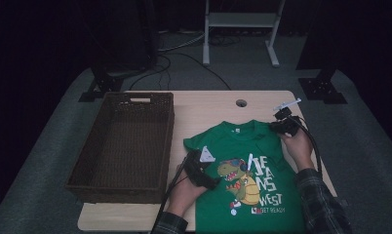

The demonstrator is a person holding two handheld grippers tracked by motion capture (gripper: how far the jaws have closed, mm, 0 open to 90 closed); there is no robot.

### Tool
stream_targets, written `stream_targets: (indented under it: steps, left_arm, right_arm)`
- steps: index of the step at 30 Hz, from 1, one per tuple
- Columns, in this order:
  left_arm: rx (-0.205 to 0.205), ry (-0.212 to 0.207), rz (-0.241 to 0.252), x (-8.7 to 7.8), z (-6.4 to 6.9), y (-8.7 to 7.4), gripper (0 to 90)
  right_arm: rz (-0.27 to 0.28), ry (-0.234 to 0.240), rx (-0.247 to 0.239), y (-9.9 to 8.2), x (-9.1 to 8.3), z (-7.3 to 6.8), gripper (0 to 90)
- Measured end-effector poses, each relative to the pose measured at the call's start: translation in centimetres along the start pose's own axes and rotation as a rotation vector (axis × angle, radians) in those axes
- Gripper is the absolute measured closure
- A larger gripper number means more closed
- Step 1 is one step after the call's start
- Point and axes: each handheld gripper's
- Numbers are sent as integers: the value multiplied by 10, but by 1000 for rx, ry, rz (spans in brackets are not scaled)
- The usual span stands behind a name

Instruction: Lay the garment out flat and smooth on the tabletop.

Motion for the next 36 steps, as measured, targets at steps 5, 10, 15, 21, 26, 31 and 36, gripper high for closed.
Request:
stream_targets:
  steps: [5, 10, 15, 21, 26, 31, 36]
  left_arm:
    - [0, 0, 0, 0, 0, 0, 0]
    - [0, 0, 0, 0, 0, 0, 0]
    - [0, 0, 0, 0, 0, 0, 0]
    - [0, 0, -1, 0, 0, 0, 0]
    - [0, 0, -1, 0, 0, 0, 0]
    - [2, 1, -2, 0, 0, 0, 0]
    - [1, 1, -1, 0, 0, 0, 0]
  right_arm:
    - [15, -18, 30, -1, -1, 3, 608]
    - [40, 1, 100, -2, -10, 11, 518]
    - [66, 37, 121, -7, -23, 15, 505]
    - [84, 46, 114, -16, -36, 12, 517]
    - [99, 51, 106, -25, -45, 7, 521]
    - [110, 55, 95, -33, -51, 2, 526]
    - [122, 69, 94, -39, -56, -3, 533]
Point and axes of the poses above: each handheld gripper's, and its own axes: x roughly forward along the jaws, y roughly out of its top, z roughly to its right, and after that the axes turned 8 degrees about -y, right-handed
